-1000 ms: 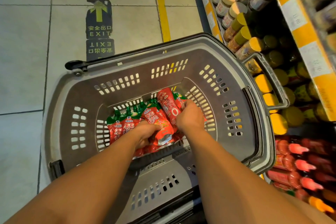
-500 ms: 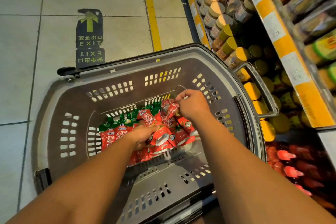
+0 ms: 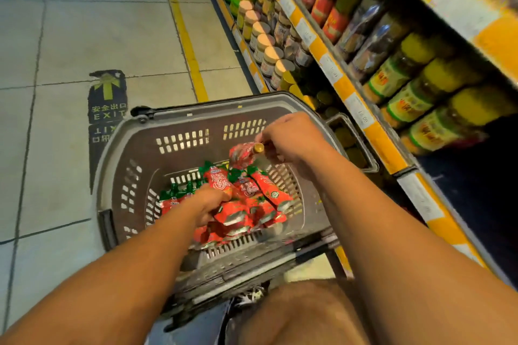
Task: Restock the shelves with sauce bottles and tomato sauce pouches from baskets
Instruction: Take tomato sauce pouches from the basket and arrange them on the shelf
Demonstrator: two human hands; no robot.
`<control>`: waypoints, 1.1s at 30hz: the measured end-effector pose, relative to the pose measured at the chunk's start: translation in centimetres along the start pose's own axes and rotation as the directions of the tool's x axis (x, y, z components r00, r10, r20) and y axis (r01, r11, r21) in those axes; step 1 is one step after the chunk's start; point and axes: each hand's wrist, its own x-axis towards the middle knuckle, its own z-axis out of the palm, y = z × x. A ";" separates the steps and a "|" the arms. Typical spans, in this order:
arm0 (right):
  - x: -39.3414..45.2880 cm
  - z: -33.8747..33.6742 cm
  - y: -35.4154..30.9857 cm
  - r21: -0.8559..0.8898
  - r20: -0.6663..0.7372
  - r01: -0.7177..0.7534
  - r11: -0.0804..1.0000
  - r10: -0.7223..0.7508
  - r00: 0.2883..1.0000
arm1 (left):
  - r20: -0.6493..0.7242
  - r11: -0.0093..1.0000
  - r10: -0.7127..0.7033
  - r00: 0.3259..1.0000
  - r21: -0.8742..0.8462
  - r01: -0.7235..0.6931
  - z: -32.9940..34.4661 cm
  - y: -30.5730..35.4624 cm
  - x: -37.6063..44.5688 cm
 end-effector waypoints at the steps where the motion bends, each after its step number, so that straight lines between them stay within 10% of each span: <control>1: -1.3 -1.0 -0.6 0.034 -0.021 0.035 0.999 -0.035 0.999 | -0.002 0.999 0.039 0.999 -0.016 -0.040 0.4 1.0 -2.2; 7: -12.2 -6.4 -0.3 0.298 -0.249 0.402 0.866 -0.336 0.908 | -0.009 0.948 0.318 0.948 0.019 -0.318 1.1 4.4 -12.6; 15: -20.0 -11.6 5.5 0.278 -0.397 0.513 0.812 -0.389 0.831 | 0.039 0.843 0.537 0.842 0.000 -0.538 3.1 8.1 -23.2; 33: -29.6 -13.6 11.0 0.449 -0.829 0.509 0.734 0.129 0.545 | 0.272 0.584 0.734 0.622 0.214 -0.783 10.1 8.4 -40.5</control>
